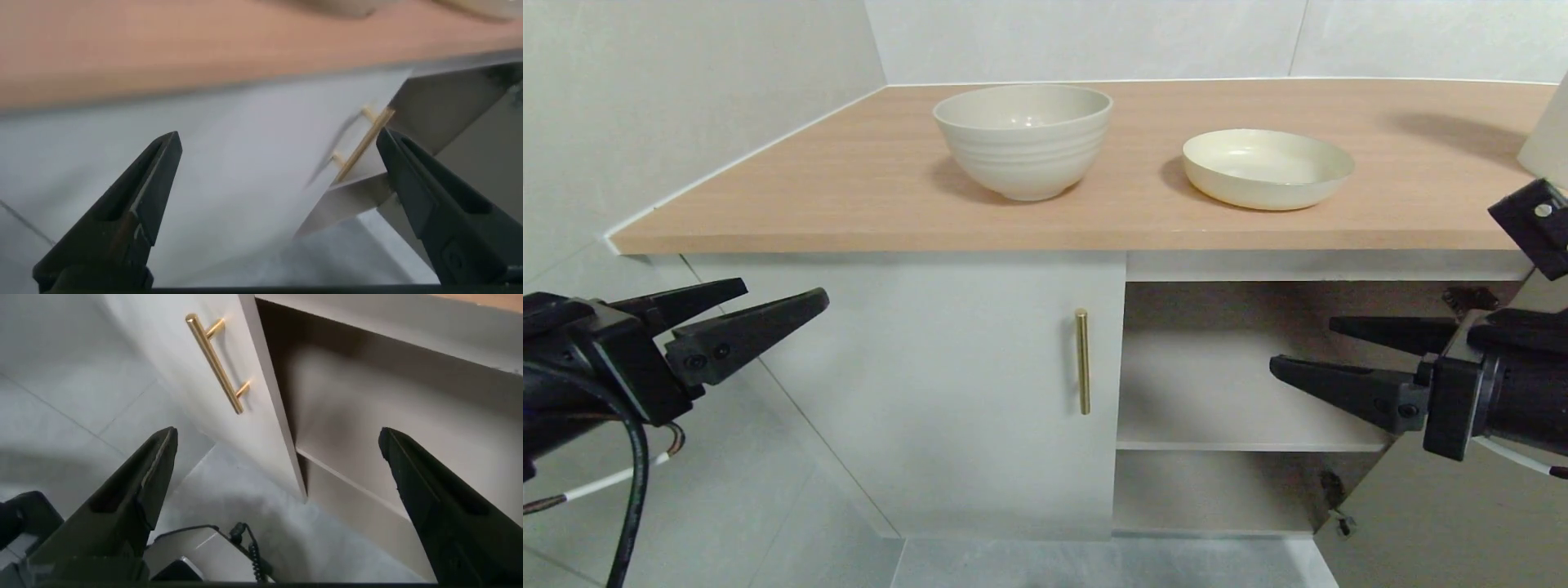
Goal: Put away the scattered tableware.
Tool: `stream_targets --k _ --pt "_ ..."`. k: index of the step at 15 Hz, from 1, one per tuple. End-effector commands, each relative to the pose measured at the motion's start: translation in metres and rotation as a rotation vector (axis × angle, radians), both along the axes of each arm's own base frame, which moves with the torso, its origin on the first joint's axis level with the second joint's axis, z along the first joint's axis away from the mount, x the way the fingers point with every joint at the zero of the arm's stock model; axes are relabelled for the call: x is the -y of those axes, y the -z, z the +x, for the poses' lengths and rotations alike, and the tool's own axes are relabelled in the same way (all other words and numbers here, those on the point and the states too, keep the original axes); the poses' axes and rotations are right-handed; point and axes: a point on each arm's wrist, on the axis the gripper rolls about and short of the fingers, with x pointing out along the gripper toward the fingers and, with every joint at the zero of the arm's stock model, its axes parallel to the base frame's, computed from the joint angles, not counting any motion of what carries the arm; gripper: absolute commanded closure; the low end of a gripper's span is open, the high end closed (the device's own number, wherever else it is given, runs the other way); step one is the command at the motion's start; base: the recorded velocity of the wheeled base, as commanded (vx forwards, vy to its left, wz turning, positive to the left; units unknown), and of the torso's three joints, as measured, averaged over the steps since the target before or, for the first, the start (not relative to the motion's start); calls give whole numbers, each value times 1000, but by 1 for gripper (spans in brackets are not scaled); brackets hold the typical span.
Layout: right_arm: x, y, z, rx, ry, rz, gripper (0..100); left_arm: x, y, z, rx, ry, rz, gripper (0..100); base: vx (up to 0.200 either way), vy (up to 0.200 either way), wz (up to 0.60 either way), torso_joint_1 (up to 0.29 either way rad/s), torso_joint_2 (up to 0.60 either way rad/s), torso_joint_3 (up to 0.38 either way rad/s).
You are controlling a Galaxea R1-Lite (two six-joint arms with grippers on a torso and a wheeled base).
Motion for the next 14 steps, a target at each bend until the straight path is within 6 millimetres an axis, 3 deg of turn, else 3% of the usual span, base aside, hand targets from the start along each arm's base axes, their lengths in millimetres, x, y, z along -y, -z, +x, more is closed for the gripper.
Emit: stream_targets --k 1,5,10,14 --pt "1 -1 -1 4 -2 2 0 0 -1 -1 7 0 -3 0 0 0 0 80 -203 -110" --pt "1 1 -1 1 -4 -1 0 0 -1 -2 -5 0 0 0 0 0 0 159 -228 -232" --pt "0 1 -1 -2 -6 -3 0 0 1 1 -16 2 3 0 0 0 0 99 -572 -254" --pt "-1 2 1 -4 -4 -5 0 2 4 7 -36 5 7 0 0 0 0 320 -469 -263"
